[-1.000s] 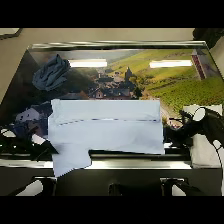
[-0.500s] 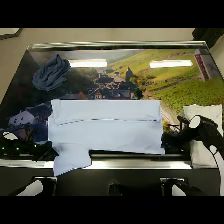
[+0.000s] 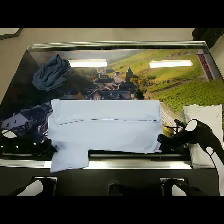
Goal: Fold the shirts.
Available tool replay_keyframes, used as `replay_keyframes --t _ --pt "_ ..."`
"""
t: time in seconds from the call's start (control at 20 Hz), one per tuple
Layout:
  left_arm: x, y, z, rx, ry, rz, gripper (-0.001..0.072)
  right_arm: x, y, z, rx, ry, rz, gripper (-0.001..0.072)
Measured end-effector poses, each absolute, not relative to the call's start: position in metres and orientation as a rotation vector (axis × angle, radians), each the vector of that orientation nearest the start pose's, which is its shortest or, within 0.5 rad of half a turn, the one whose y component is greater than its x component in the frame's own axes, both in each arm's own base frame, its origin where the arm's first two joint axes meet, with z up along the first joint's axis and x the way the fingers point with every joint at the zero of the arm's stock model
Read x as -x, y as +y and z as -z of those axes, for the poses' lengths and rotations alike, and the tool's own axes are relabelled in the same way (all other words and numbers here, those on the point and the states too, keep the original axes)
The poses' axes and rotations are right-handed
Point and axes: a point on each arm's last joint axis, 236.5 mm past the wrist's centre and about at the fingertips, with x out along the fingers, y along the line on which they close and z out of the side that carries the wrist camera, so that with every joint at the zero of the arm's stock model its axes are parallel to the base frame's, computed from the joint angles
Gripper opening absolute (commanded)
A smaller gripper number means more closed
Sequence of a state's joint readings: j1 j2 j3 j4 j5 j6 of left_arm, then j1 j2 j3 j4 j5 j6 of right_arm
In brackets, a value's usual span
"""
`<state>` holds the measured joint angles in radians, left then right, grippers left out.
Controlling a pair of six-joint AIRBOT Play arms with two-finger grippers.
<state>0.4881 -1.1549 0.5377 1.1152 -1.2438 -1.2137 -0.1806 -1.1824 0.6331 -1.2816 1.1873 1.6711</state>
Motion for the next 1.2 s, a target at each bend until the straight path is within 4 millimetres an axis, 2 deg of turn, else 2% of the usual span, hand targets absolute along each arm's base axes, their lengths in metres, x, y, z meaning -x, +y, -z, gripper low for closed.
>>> replay_keyframes --t 0.1,0.15,0.3,0.45,0.5,0.6,0.7,0.8,0.85,0.9,0.95,1.0,1.1,1.2 --pt "-0.23 0.0 0.077 0.632 1.509 0.149 0.0026 -0.247 0.014 0.09 -0.507 1.594 0.105 0.0041" --pt "-0.251 0.003 0.06 0.616 1.433 0.153 0.0026 -0.259 0.013 0.079 -0.5 1.564 0.095 0.0041" --pt "-0.308 0.009 0.015 0.555 1.264 0.147 0.0026 -0.312 0.006 0.046 -0.511 1.423 0.094 0.0041" --pt "-0.367 0.006 -0.013 0.534 1.151 0.139 0.0026 -0.369 0.002 0.026 -0.55 1.314 0.084 0.0042" --pt "-0.384 0.003 -0.017 0.533 1.134 0.142 0.0026 -0.391 -0.001 0.023 -0.568 1.279 0.088 0.0042" --pt "-0.417 0.001 -0.017 0.544 1.118 0.142 0.0027 -0.419 -0.003 0.029 -0.602 1.26 0.093 0.0044" --pt "-0.446 -0.004 -0.007 0.563 1.13 0.146 0.0028 -0.442 0.0 0.042 -0.657 1.258 0.092 0.0046" --pt "-0.462 -0.011 0.011 0.593 1.17 0.15 0.003 -0.457 0.004 0.058 -0.714 1.264 0.092 0.0062" --pt "-0.465 -0.013 0.021 0.607 1.196 0.148 0.006 -0.461 0.007 0.067 -0.744 1.273 0.093 0.0152" --pt "-0.467 -0.016 0.031 0.618 1.223 0.149 0.029 -0.463 0.009 0.075 -0.761 1.285 0.094 0.0289" --pt "-0.467 -0.019 0.04 0.634 1.248 0.148 0.0594 -0.466 0.011 0.079 -0.776 1.286 0.092 0.0489" --pt "-0.465 -0.022 0.047 0.644 1.279 0.153 0.0673 -0.468 0.011 0.08 -0.778 1.285 0.084 0.0604" --pt "-0.462 -0.022 0.052 0.658 1.313 0.16 0.0673 -0.471 0.007 0.074 -0.761 1.277 0.051 0.0635" --pt "-0.459 -0.017 0.049 0.663 1.335 0.171 0.066 -0.467 -0.005 0.067 -0.739 1.283 0.031 0.0646"
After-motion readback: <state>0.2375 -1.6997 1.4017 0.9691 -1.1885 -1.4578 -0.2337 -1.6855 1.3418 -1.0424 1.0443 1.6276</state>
